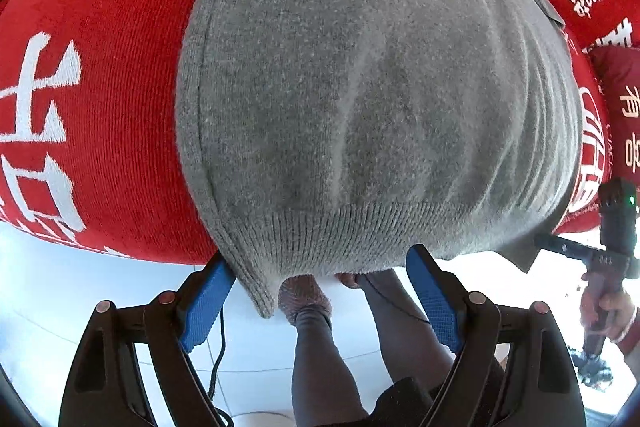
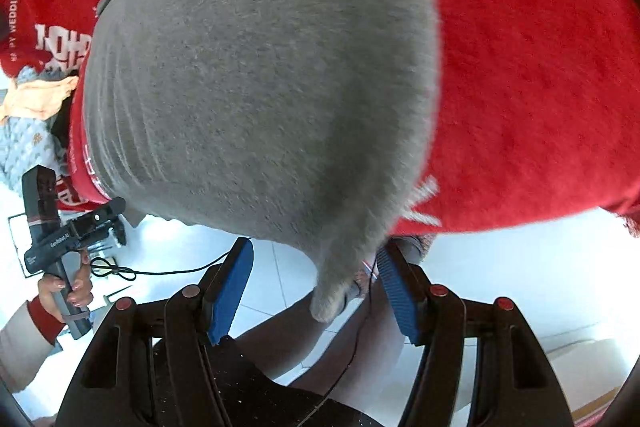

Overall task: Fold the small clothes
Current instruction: 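Close both grippers on the hem and lift it, then carry the held hem over the collar with both grippers and open them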

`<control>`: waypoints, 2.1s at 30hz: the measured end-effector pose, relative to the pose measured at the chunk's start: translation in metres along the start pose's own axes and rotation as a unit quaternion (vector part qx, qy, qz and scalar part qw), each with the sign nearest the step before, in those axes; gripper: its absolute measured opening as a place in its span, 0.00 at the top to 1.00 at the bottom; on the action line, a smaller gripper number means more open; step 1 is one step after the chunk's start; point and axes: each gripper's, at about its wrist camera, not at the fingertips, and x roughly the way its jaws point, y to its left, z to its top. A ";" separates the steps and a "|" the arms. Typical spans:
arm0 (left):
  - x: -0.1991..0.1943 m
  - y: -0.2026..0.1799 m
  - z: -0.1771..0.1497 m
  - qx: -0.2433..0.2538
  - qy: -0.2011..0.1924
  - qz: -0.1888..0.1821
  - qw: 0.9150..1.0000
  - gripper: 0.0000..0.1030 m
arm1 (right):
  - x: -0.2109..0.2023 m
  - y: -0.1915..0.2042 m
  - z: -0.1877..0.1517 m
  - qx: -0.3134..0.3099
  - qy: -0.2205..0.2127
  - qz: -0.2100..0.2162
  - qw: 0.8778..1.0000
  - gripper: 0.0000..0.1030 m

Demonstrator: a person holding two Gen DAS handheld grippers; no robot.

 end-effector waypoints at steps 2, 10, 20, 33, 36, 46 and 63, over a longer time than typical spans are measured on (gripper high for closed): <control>0.002 -0.004 0.003 0.003 0.003 -0.001 1.000 0.17 | 0.004 0.001 0.002 0.000 0.006 0.006 1.000 0.32; 0.006 -0.002 0.004 0.027 0.030 0.026 0.999 0.88 | 0.003 -0.002 0.000 0.034 0.002 0.033 0.999 0.52; -0.043 0.004 0.016 0.015 -0.013 -0.072 0.997 0.92 | -0.047 -0.007 -0.012 0.077 -0.041 0.115 0.990 0.93; -0.130 -0.011 0.094 0.003 -0.126 -0.151 0.980 0.92 | -0.140 0.037 0.041 0.053 -0.159 0.219 0.961 0.93; -0.141 -0.018 0.120 0.001 -0.148 -0.149 0.978 0.92 | -0.159 0.044 0.069 0.041 -0.176 0.234 0.955 0.93; -0.161 -0.036 0.242 -0.037 -0.218 -0.127 0.967 0.92 | -0.205 0.052 0.206 0.022 -0.196 0.251 0.947 0.93; -0.061 -0.037 0.398 -0.100 -0.191 0.008 0.976 0.91 | -0.123 0.010 0.391 0.083 -0.142 0.201 0.966 0.93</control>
